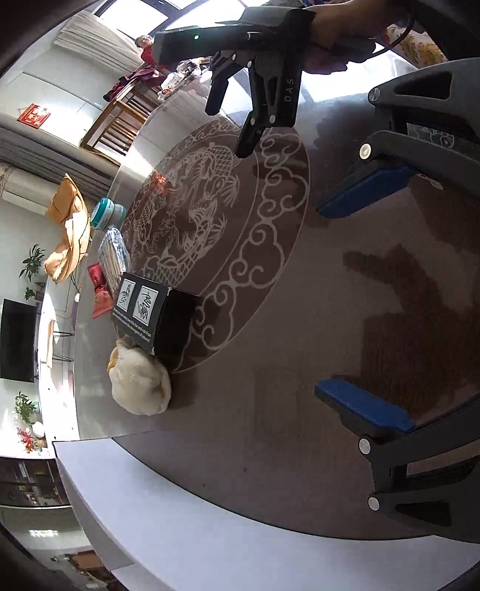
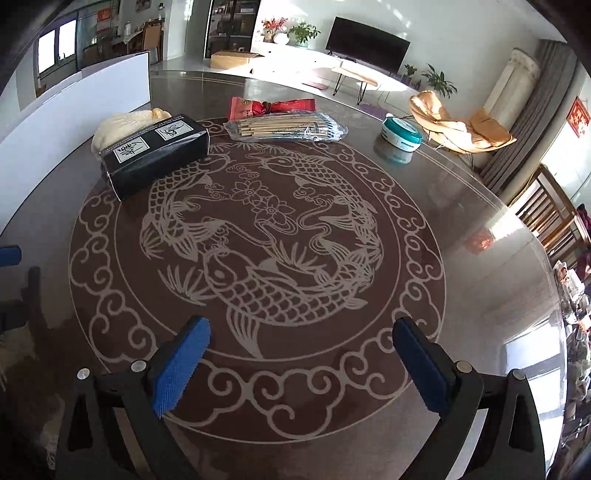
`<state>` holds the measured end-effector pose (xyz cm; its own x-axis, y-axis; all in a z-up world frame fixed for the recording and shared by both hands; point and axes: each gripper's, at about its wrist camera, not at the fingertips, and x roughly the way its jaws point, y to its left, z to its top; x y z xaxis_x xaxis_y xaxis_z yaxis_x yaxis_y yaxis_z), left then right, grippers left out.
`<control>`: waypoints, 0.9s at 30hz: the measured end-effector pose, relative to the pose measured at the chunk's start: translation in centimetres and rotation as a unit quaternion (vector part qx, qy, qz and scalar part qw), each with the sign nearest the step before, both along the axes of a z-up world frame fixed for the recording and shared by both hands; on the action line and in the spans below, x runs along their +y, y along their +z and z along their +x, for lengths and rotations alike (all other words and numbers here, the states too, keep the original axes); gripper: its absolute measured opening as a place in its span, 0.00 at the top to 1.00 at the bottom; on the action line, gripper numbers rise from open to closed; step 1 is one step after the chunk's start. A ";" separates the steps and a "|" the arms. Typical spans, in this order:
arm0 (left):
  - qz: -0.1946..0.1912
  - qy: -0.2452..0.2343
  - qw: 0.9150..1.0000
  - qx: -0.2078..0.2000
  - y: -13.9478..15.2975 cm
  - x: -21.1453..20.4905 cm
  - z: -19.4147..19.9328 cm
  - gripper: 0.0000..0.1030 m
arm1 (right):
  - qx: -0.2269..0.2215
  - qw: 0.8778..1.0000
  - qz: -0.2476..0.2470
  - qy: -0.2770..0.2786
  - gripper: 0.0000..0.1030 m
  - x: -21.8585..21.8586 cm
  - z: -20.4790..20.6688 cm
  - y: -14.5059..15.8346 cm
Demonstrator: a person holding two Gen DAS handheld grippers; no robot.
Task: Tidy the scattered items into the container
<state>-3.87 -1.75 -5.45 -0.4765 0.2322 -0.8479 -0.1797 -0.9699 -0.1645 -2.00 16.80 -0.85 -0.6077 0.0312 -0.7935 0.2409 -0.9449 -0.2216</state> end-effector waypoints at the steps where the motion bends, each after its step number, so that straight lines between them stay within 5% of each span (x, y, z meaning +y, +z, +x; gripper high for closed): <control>1: -0.017 0.000 1.000 0.016 0.0 0.5 -0.1 0.14 | 0.010 1.000 -0.015 -0.012 0.02 0.7 0.4 -0.3; 7: -0.063 0.002 0.996 0.065 -0.3 3.9 -2.0 0.12 | -0.012 0.992 -0.091 -0.085 0.00 4.2 -1.0 -0.8; 9: -0.077 -0.014 0.995 0.063 -0.4 5.1 -2.6 0.01 | -0.018 0.989 -0.108 -0.099 0.00 5.3 -1.3 -0.9; 27: -0.071 -0.029 0.995 0.060 -0.2 4.9 -2.5 0.00 | -0.013 0.988 -0.104 -0.114 0.00 5.4 -0.4 -0.3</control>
